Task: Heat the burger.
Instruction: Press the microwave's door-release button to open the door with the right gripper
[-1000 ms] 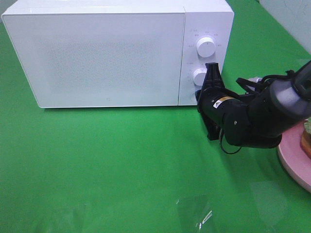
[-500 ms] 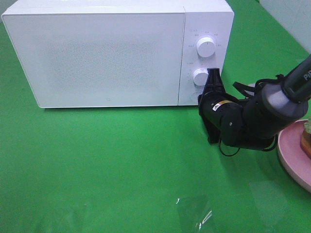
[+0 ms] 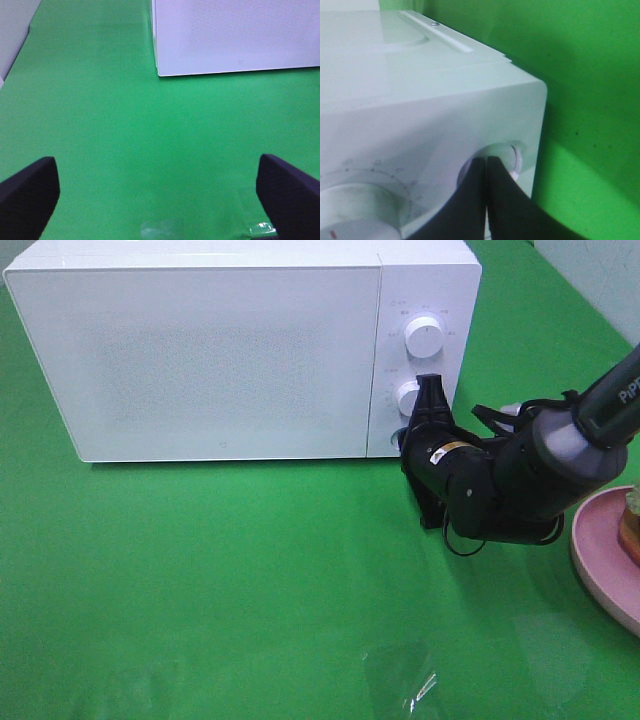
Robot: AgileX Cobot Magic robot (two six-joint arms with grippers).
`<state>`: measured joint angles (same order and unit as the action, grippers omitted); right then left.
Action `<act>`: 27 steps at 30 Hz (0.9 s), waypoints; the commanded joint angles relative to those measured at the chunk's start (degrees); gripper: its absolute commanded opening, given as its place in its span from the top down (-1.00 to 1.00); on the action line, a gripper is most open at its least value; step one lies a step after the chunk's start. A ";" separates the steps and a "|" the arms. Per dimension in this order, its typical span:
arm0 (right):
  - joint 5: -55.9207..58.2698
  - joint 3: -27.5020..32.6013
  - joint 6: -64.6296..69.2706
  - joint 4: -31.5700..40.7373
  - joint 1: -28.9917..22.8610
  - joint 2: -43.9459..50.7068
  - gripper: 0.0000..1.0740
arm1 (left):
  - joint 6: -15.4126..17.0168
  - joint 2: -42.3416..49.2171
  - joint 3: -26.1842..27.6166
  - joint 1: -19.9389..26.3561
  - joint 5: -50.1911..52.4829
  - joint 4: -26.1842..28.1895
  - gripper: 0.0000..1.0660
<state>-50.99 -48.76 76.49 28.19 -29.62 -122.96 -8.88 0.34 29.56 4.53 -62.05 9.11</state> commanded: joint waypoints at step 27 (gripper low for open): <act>-14.84 -10.20 -2.06 5.39 2.69 -3.67 1.00 | 0.06 0.92 0.00 -0.34 0.80 0.34 -0.87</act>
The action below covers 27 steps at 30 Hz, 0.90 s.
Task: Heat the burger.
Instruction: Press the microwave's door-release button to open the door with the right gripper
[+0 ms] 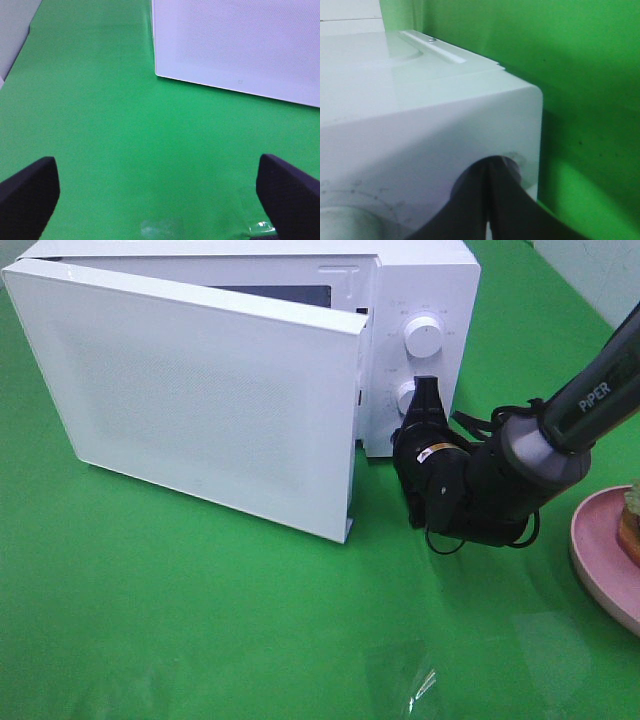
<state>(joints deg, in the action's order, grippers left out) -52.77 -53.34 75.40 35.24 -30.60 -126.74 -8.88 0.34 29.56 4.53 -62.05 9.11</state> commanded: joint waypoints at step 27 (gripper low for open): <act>-7.28 2.98 -0.17 -6.02 0.46 4.07 1.00 | 0.06 0.92 0.00 -0.34 0.80 0.34 -0.87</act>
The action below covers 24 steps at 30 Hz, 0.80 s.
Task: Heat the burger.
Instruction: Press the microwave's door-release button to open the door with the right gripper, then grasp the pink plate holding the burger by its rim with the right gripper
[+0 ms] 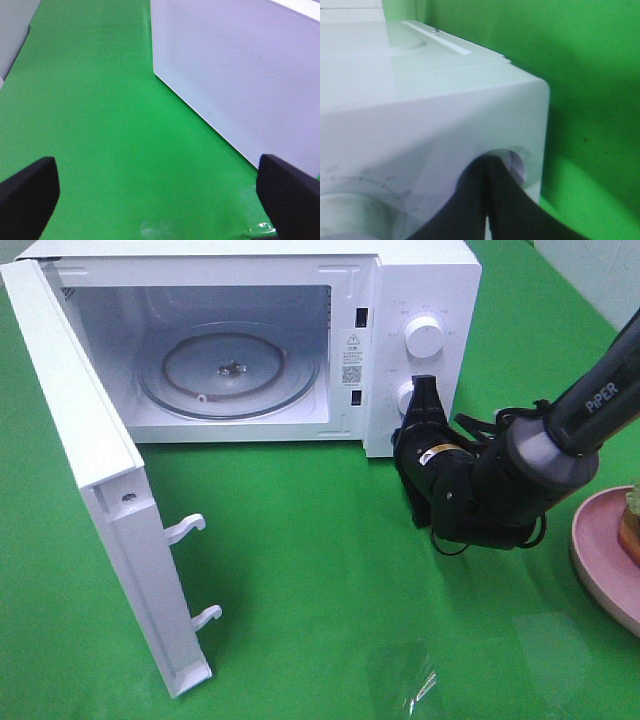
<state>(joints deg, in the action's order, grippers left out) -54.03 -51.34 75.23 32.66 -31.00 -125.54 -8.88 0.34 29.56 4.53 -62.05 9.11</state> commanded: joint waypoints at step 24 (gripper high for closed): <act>5.90 17.48 -0.80 -13.98 0.86 16.27 0.99 | 0.06 0.92 0.00 -0.34 0.80 0.34 -0.87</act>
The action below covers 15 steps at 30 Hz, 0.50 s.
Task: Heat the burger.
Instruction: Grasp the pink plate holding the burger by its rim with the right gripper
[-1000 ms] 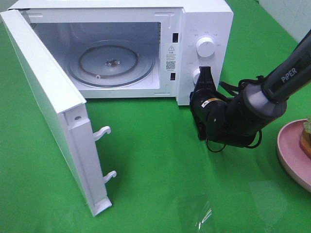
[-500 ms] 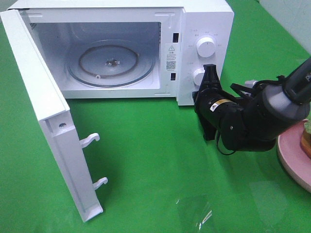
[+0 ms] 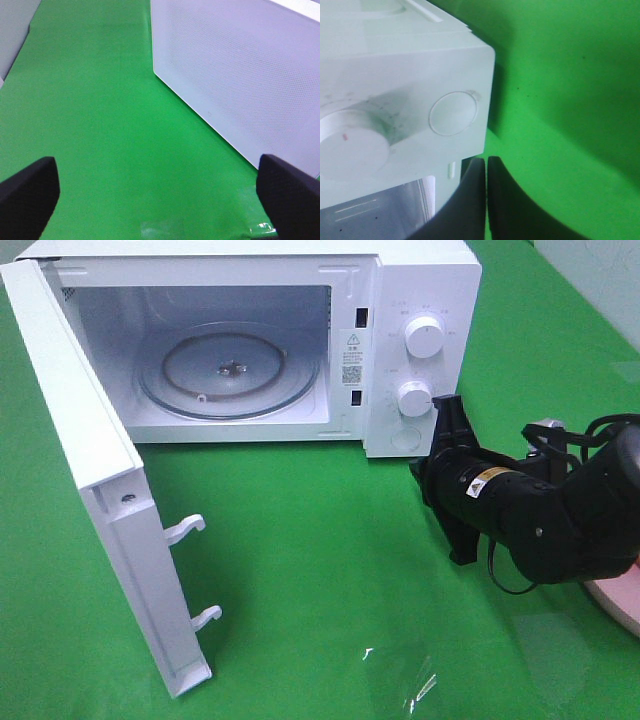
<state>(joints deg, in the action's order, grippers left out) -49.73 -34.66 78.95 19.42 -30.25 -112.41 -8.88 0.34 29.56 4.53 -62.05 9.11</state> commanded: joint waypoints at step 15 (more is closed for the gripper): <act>22.06 1.20 -39.94 0.06 0.29 13.18 0.93 | 0.06 0.92 0.00 -0.34 0.80 0.34 -0.87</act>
<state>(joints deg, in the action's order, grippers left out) -29.45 -33.52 42.91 19.77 -30.25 -100.15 -8.88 0.34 29.56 4.53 -62.05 9.11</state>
